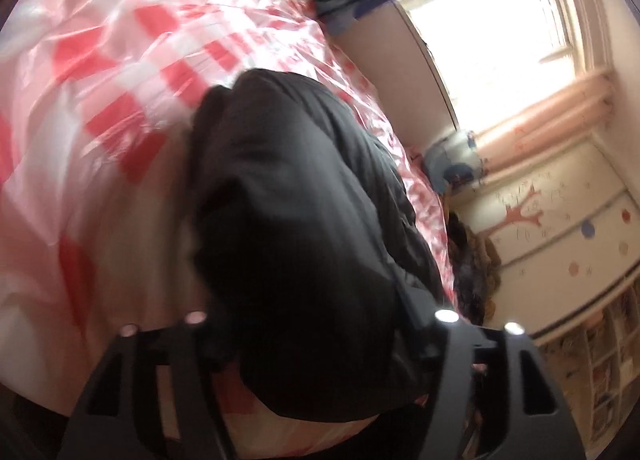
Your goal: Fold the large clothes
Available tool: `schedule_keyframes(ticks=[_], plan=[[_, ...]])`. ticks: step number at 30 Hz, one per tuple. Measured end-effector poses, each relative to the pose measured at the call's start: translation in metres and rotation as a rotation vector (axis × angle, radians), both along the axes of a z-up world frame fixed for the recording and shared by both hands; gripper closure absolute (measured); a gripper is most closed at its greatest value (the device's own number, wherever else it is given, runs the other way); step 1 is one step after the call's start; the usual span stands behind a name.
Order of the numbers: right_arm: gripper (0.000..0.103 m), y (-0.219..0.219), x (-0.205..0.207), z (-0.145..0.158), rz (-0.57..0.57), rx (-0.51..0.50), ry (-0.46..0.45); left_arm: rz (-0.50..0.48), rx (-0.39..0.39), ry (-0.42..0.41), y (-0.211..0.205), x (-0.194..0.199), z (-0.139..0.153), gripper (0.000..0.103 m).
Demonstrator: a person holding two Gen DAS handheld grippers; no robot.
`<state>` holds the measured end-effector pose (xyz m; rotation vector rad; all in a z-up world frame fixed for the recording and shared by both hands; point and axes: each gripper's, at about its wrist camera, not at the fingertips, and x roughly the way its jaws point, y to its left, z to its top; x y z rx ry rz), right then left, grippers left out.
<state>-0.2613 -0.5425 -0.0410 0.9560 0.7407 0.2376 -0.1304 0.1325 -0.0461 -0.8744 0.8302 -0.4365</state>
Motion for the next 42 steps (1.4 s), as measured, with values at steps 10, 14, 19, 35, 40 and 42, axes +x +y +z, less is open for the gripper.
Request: schedule_keyframes(ticks=[10,14,19,35,40,42], plan=[[0.031,0.082,0.071,0.05,0.15,-0.572,-0.047,-0.038,0.064,0.054,-0.035,0.025,-0.013,0.025],[0.031,0.088,0.079,0.025,0.137,-0.507,0.024,-0.047,0.066,0.02,-0.035,0.024,-0.009,0.044],[0.024,0.054,0.014,0.055,0.023,-0.31,-0.107,-0.027,0.007,0.081,-0.027,0.028,-0.018,0.034],[0.081,0.037,0.035,0.019,0.116,0.027,-0.081,-0.032,0.027,-0.087,-0.038,0.013,0.014,0.077],[0.052,0.016,0.021,0.022,0.02,-0.164,0.041,-0.012,0.042,-0.03,-0.035,0.006,0.01,0.055],[0.046,0.014,0.014,0.047,-0.102,-0.267,-0.005,0.035,0.004,0.022,-0.028,0.008,0.001,0.039]])
